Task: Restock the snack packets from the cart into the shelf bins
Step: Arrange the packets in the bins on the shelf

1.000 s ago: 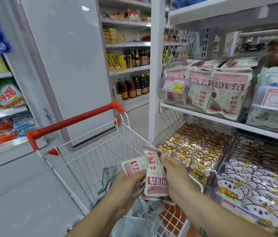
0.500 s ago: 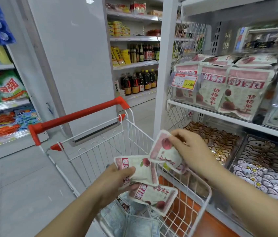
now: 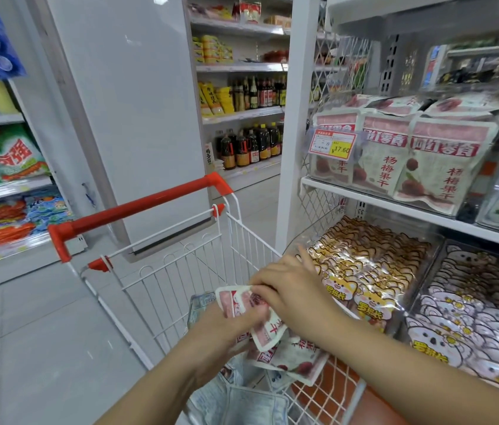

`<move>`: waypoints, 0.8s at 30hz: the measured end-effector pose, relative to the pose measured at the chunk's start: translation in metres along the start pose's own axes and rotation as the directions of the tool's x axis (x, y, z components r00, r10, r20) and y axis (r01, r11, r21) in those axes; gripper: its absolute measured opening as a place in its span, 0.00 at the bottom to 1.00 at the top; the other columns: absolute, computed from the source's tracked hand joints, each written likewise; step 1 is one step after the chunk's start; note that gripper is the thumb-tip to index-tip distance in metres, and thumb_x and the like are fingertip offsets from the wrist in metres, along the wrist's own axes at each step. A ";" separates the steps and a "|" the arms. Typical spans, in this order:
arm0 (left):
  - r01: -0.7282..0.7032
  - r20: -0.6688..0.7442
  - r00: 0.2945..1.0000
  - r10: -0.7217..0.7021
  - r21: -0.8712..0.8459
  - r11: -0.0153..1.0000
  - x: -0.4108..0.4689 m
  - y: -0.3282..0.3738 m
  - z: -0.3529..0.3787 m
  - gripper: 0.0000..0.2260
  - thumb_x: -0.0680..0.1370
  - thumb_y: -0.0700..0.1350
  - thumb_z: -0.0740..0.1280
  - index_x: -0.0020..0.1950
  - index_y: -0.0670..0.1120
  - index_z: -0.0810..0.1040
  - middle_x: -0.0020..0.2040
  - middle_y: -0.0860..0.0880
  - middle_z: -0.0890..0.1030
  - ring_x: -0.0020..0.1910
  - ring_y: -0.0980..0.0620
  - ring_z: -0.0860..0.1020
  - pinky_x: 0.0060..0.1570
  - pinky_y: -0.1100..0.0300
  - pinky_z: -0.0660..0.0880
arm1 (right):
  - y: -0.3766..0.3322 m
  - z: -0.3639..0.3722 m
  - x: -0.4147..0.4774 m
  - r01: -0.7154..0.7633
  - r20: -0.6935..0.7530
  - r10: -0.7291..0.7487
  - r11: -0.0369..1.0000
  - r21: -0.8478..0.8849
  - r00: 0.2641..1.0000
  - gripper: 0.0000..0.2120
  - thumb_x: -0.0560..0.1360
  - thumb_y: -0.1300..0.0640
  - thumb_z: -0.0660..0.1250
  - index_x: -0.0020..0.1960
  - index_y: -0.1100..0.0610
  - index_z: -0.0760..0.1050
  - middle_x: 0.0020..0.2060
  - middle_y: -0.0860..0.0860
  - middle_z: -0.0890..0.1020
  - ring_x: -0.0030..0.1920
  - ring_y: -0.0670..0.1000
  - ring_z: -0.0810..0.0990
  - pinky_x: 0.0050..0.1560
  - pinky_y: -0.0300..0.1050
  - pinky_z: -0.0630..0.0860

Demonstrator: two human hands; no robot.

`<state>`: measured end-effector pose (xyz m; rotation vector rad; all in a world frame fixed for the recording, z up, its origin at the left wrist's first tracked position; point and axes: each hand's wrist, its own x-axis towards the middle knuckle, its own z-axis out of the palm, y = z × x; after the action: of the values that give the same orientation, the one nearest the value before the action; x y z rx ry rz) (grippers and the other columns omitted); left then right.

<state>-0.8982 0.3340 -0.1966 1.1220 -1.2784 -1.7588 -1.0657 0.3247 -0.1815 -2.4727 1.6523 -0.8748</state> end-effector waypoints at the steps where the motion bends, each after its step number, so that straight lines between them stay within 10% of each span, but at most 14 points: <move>1: -0.011 -0.004 1.000 0.011 -0.001 1.000 0.000 -0.001 0.001 0.13 0.75 0.43 0.74 0.56 0.39 0.80 0.51 0.40 0.85 0.52 0.44 0.84 0.51 0.53 0.80 | -0.001 0.003 0.001 0.014 -0.010 -0.014 1.000 0.018 1.000 0.13 0.80 0.45 0.61 0.51 0.46 0.83 0.47 0.40 0.83 0.53 0.45 0.72 0.77 0.59 0.42; 6: -0.004 -0.070 0.998 0.001 -0.042 0.999 -0.007 0.001 0.008 0.10 0.77 0.39 0.71 0.58 0.44 0.79 0.51 0.45 0.87 0.50 0.49 0.86 0.52 0.53 0.80 | 0.006 -0.009 0.004 -0.038 -0.084 0.071 0.938 0.345 0.994 0.10 0.79 0.51 0.68 0.59 0.45 0.81 0.54 0.36 0.78 0.56 0.40 0.74 0.66 0.43 0.69; 10: 0.037 -0.144 0.987 -0.069 -0.214 0.976 -0.001 0.006 -0.006 0.17 0.74 0.41 0.72 0.61 0.37 0.79 0.53 0.39 0.86 0.52 0.43 0.85 0.53 0.48 0.81 | 0.032 -0.032 -0.012 -0.201 -0.146 0.296 0.867 0.456 0.944 0.19 0.77 0.56 0.70 0.64 0.41 0.72 0.58 0.35 0.76 0.61 0.33 0.73 0.64 0.34 0.70; 15: 0.025 -0.148 0.984 -0.096 -0.421 0.907 0.003 0.027 -0.009 0.13 0.73 0.38 0.70 0.56 0.35 0.79 0.47 0.36 0.86 0.42 0.42 0.86 0.41 0.46 0.84 | 0.040 -0.038 -0.030 -0.324 0.349 0.229 0.914 0.243 0.908 0.28 0.71 0.51 0.75 0.66 0.41 0.65 0.60 0.39 0.77 0.61 0.38 0.77 0.61 0.42 0.78; 24: -0.127 -0.170 0.985 0.031 -0.592 0.796 0.013 0.100 0.030 0.06 0.76 0.38 0.70 0.53 0.40 0.80 0.45 0.40 0.86 0.48 0.43 0.84 0.42 0.42 0.82 | 0.018 -0.131 -0.011 -0.238 0.086 0.244 0.968 -0.073 0.966 0.19 0.72 0.42 0.73 0.54 0.39 0.65 0.44 0.42 0.80 0.41 0.43 0.79 0.45 0.48 0.75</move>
<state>-0.9275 0.3047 -0.0993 0.7903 -0.5793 -1.7877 -1.1458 0.3611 -0.0826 -2.2447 1.9209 -0.6757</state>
